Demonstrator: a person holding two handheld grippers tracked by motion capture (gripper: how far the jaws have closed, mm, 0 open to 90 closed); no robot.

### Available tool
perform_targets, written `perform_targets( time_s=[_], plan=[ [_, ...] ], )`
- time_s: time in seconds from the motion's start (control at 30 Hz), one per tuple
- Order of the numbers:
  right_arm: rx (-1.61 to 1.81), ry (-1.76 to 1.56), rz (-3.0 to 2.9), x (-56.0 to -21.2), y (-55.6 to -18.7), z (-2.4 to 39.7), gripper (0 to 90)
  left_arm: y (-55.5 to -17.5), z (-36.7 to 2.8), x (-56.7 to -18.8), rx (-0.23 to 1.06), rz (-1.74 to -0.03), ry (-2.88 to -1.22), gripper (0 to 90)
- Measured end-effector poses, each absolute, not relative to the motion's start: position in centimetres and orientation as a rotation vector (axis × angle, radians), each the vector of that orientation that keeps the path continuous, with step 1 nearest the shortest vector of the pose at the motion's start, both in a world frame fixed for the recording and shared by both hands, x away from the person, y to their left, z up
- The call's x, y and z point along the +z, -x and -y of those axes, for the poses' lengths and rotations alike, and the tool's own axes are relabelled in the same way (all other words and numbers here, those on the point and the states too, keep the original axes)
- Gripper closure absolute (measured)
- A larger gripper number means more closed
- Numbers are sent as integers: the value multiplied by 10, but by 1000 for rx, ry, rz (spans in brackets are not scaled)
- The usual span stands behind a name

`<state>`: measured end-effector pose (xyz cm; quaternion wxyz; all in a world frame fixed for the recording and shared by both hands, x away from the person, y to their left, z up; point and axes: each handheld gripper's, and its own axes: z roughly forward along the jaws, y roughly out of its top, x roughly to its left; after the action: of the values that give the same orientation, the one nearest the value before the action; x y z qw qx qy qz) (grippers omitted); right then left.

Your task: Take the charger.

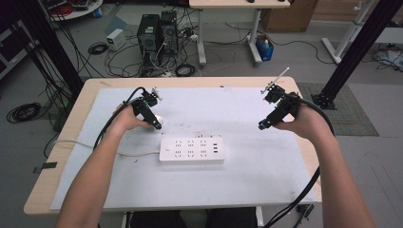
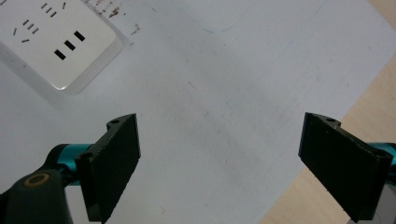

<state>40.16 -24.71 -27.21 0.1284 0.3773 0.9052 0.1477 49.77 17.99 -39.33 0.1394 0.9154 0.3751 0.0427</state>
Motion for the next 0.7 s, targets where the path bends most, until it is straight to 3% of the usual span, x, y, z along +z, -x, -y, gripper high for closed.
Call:
perform_targets(
  time_s=[0.27, 0.43, 0.5, 0.7],
  plan=[
    [428, -1098, -2633, -274, -400, 248, 121, -500, -178, -402, 148, -1117, -2671, 337],
    [430, -1094, -2636, -275, -400, 249, 121, -501, -177, -407, 154, -1122, -2680, 356],
    [430, -1105, -2634, -277, -400, 249, 121, -501, -178, -408, 170, -1123, -2685, 405],
    [429, -1110, -2632, -278, -401, 248, 121, -500, -178, -406, 215, -1118, -2687, 424]
  ],
)
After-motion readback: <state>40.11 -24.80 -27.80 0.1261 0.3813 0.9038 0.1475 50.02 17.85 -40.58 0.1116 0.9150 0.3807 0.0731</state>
